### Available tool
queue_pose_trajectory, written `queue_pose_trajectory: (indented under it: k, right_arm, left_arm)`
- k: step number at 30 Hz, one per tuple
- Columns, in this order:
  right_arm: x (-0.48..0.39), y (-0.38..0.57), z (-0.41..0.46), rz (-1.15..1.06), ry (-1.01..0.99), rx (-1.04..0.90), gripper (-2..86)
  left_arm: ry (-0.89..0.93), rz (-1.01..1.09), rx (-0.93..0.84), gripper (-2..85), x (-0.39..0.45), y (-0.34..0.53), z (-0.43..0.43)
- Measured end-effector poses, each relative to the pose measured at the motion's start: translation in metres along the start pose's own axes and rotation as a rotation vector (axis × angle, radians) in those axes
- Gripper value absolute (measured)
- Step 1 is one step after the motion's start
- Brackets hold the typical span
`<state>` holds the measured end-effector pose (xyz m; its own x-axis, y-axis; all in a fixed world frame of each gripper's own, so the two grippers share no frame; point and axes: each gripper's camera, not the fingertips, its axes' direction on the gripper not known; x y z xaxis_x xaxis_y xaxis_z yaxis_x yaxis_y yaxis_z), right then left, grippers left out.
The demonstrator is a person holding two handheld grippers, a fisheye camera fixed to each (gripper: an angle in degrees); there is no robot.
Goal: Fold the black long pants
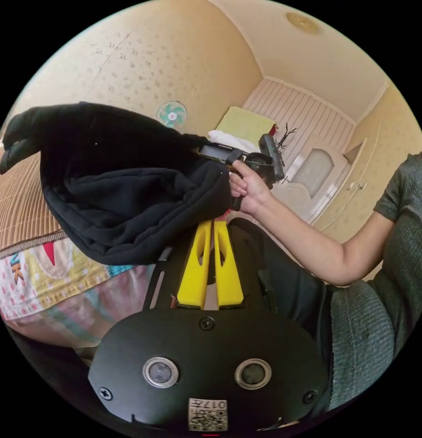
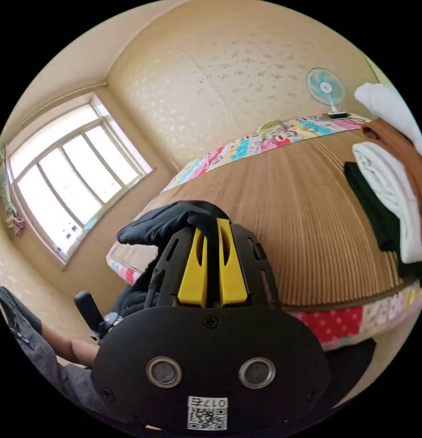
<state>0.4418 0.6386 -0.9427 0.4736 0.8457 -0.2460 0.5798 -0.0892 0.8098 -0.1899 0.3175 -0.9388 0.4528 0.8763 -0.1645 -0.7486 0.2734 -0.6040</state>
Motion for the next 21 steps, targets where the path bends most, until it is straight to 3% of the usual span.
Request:
queue_pose_trajectory:
  k: [3,5,10,13,16,19,20,21]
  right_arm:
    - [0.012,0.035,0.009,-0.016,0.252,-0.261,7.4]
    - [0.014,0.051,0.005,0.012,0.240,-0.327,9.0]
    - [-0.046,0.052,-0.066,-0.048,0.171,-0.015,10.7]
    - [-0.118,0.022,-0.057,-0.293,0.112,-0.042,12.9]
    - [-0.202,0.009,-0.025,-0.564,0.219,-0.053,14.7]
    - [-0.265,0.020,0.053,-0.840,0.267,-0.304,16.6]
    - [-0.278,0.033,0.095,-0.905,0.320,-0.471,17.0]
    - [-0.287,0.050,0.126,-0.965,0.441,-0.521,16.6]
  left_arm:
    - [0.002,-0.015,-0.016,-0.8,-0.009,-0.001,0.007]
    - [-0.005,-0.040,-0.012,-0.8,-0.019,0.001,0.007]
    - [0.014,-0.047,0.000,-0.7,-0.034,0.007,0.000]
    - [-0.002,-0.040,-0.027,-0.6,-0.038,0.009,0.001]
    - [-0.010,-0.030,-0.042,-0.6,-0.042,0.011,-0.001]
    - [-0.001,-0.034,-0.055,-0.5,-0.049,0.016,-0.005]
    - [-0.004,-0.042,-0.072,-0.5,-0.052,0.018,-0.006]
    - [-0.005,-0.046,-0.081,-0.5,-0.054,0.020,-0.007]
